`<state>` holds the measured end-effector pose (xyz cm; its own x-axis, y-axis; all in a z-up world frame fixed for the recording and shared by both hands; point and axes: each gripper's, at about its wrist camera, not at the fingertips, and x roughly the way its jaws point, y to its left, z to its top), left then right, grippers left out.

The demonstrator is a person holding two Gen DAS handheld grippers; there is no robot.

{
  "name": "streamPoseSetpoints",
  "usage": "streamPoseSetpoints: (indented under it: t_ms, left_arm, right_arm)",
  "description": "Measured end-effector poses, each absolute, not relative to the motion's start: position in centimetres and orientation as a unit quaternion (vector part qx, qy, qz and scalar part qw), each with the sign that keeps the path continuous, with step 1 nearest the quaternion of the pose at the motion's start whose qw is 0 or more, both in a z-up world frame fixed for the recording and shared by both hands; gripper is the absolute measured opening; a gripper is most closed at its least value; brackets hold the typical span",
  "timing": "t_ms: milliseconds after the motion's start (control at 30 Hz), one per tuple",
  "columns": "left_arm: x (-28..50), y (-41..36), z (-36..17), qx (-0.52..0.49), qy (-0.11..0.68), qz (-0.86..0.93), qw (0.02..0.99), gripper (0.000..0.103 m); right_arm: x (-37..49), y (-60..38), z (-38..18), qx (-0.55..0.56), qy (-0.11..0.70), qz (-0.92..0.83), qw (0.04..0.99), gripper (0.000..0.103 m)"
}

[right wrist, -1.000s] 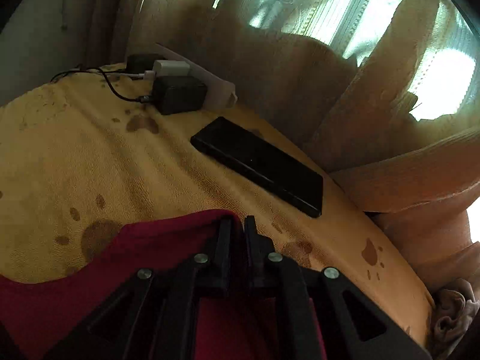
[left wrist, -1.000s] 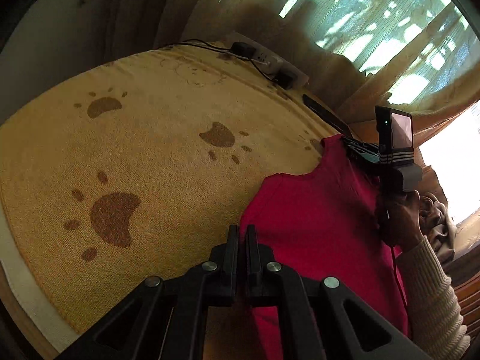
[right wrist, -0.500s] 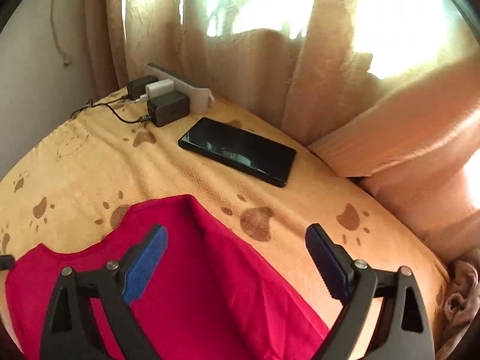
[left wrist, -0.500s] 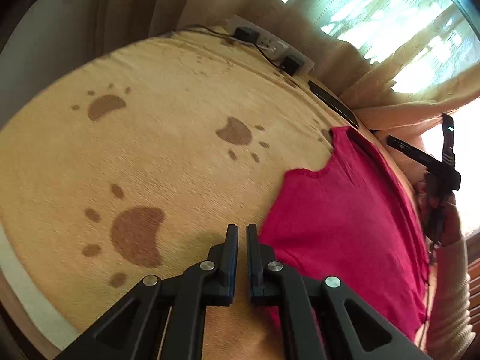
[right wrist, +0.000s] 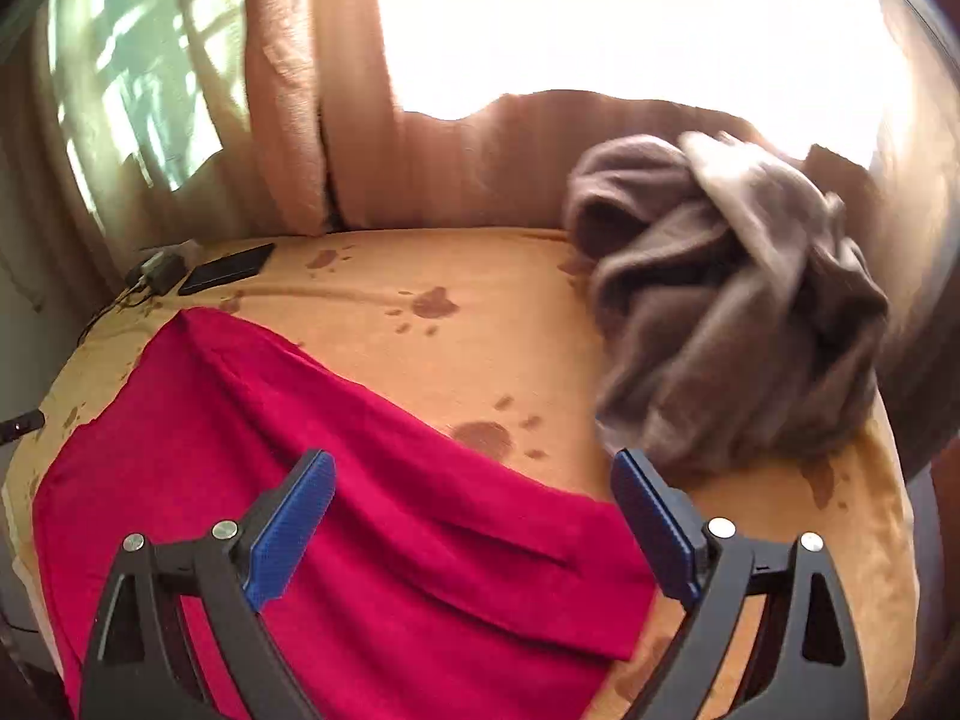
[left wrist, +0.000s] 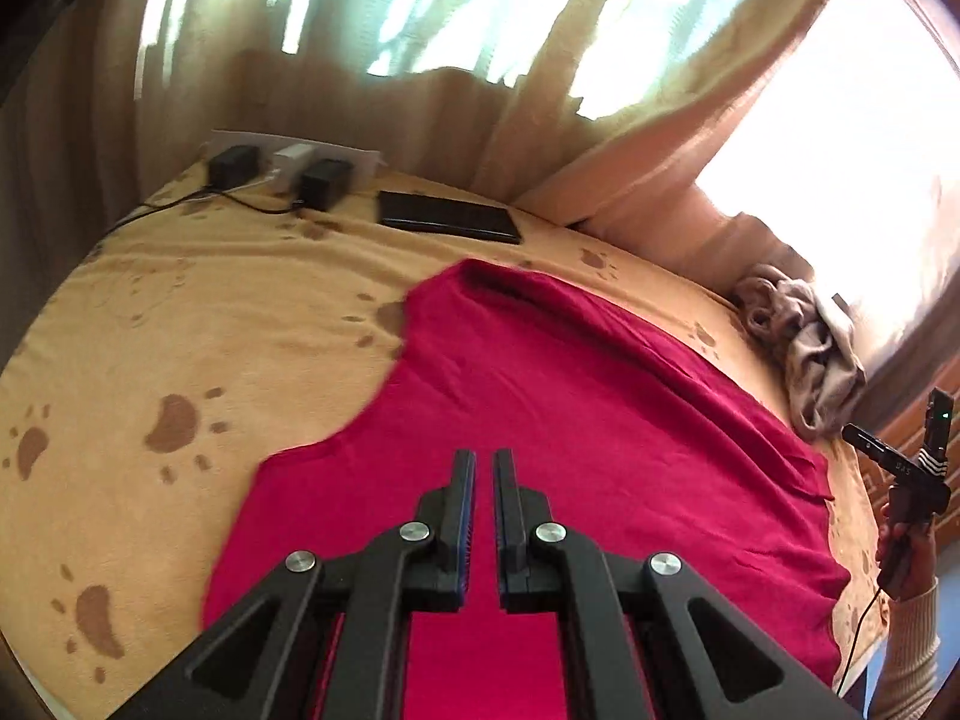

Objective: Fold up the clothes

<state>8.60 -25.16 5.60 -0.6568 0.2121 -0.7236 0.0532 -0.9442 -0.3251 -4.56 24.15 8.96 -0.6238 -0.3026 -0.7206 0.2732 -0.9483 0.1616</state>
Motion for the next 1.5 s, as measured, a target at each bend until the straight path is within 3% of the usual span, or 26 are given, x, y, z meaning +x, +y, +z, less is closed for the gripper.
streamPoseSetpoints:
  t_ms: [200, 333, 467, 567, 600, 733, 800, 1133, 1367, 1500]
  left_arm:
    - [1.1, -17.6, 4.2, -0.45, -0.121, 0.881, 0.08, 0.006]
    - [-2.7, -15.8, 2.5, -0.472, -0.081, 0.877, 0.029, 0.006]
    - [-5.3, -17.1, 1.1, -0.491, -0.096, 0.866, -0.004, 0.006]
    - [-6.7, -18.6, 0.0, -0.496, -0.11, 0.861, -0.026, 0.006]
    - [-7.0, -19.0, -0.4, -0.498, -0.116, 0.859, -0.032, 0.006]
    - [-7.9, -19.9, -1.0, -0.487, -0.125, 0.864, -0.023, 0.006]
    - [-8.2, -20.0, -0.9, -0.482, -0.121, 0.867, -0.019, 0.006]
    - [-10.5, -20.9, -1.1, -0.464, -0.134, 0.876, -0.009, 0.006]
    - [-11.7, -21.6, -1.0, -0.43, -0.136, 0.892, -0.041, 0.006]
    - [-12.0, -22.6, -1.7, -0.415, -0.147, 0.896, -0.055, 0.006]
  right_arm:
    - [-3.6, 34.1, 6.4, 0.422, -0.158, -0.884, 0.126, 0.095]
    - [-4.9, 33.4, 4.7, 0.442, -0.151, -0.87, 0.157, 0.095]
    - [-6.5, 30.6, 3.0, 0.465, -0.13, -0.852, 0.201, 0.09]
    - [-6.9, 28.1, 2.4, 0.471, -0.07, -0.855, 0.205, 0.073]
    - [-6.9, 27.5, 2.4, 0.471, -0.053, -0.856, 0.207, 0.057]
    - [-6.8, 26.8, 3.3, 0.455, -0.021, -0.867, 0.204, 0.031]
    - [-6.6, 26.4, 4.8, 0.431, -0.01, -0.878, 0.207, 0.009]
    - [-9.3, 22.6, 14.9, 0.259, 0.119, -0.95, 0.124, 0.007]
    - [-12.3, 21.7, 16.7, 0.189, 0.172, -0.965, 0.054, 0.007]
    - [-14.9, 20.6, 17.0, 0.19, 0.168, -0.965, 0.071, 0.007]
